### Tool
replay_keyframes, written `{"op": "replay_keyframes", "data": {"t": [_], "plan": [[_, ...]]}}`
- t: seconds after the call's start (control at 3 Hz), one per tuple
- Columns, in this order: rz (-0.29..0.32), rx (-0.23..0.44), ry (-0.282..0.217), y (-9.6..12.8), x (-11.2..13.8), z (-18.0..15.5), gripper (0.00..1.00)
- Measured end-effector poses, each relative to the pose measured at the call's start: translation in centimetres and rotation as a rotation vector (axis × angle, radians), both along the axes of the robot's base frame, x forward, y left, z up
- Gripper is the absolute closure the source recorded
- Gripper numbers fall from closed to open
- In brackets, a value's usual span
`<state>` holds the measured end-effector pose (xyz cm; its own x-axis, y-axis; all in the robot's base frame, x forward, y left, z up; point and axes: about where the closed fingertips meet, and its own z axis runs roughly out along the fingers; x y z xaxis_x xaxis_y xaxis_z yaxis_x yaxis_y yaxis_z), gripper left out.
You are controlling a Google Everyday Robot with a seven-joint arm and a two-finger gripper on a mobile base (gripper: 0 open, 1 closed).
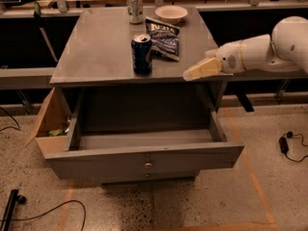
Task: Pick pepsi can from top drawer and place on counter
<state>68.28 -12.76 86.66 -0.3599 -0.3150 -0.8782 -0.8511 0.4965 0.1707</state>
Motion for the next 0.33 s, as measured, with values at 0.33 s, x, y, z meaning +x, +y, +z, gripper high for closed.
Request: {"op": "replay_keyframes", "data": {"t": [0.33], "plan": [[-0.046,-0.005,0.036,-2.06,-1.09,-2.28,0.00]]}}
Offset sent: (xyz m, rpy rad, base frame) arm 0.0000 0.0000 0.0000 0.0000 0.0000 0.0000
